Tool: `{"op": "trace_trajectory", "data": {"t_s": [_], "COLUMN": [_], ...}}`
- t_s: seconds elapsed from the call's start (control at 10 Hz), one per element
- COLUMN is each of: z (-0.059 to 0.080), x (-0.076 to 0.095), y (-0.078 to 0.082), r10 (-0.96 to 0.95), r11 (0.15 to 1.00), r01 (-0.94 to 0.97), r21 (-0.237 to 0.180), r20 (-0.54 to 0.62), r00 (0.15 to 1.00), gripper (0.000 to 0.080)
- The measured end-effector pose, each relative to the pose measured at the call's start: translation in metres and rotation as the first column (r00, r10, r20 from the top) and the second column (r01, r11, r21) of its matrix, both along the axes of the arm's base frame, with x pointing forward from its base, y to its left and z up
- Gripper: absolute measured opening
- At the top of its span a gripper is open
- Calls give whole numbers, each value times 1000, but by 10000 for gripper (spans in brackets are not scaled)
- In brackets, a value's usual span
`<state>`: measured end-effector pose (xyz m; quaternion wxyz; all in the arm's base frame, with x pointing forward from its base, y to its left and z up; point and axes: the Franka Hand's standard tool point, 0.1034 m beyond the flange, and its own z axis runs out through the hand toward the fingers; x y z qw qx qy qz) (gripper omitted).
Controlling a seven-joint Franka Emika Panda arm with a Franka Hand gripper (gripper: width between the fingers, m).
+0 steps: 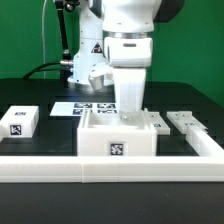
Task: Assemble cabinet
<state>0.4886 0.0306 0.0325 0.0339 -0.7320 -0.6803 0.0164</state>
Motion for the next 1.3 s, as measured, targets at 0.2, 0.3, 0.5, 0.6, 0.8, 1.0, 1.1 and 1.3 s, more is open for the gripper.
{"op": "trace_trajectory", "data": {"t_s": [0.2,0.3,0.5,0.6,0.8,1.0,1.1,1.3], "z": [0,0,0,-1,-2,-2,-2,-2], "x": [1,1,1,3,11,16,19,26], "y": [4,4,4,11,34,54,62,79], "r10": [7,6,7,3,18,11,11,18], "r11": [1000,1000,1000,1000,1000,1000,1000,1000], "r01": [-7,-6,-7,-3,-18,-11,-11,-19], "r21": [2,2,2,5,14,16,14,13], "r20": [0,1,1,3,12,19,22,31], "r00": [1000,1000,1000,1000,1000,1000,1000,999], "gripper": [38,38,38,38,38,38,38,38]}}
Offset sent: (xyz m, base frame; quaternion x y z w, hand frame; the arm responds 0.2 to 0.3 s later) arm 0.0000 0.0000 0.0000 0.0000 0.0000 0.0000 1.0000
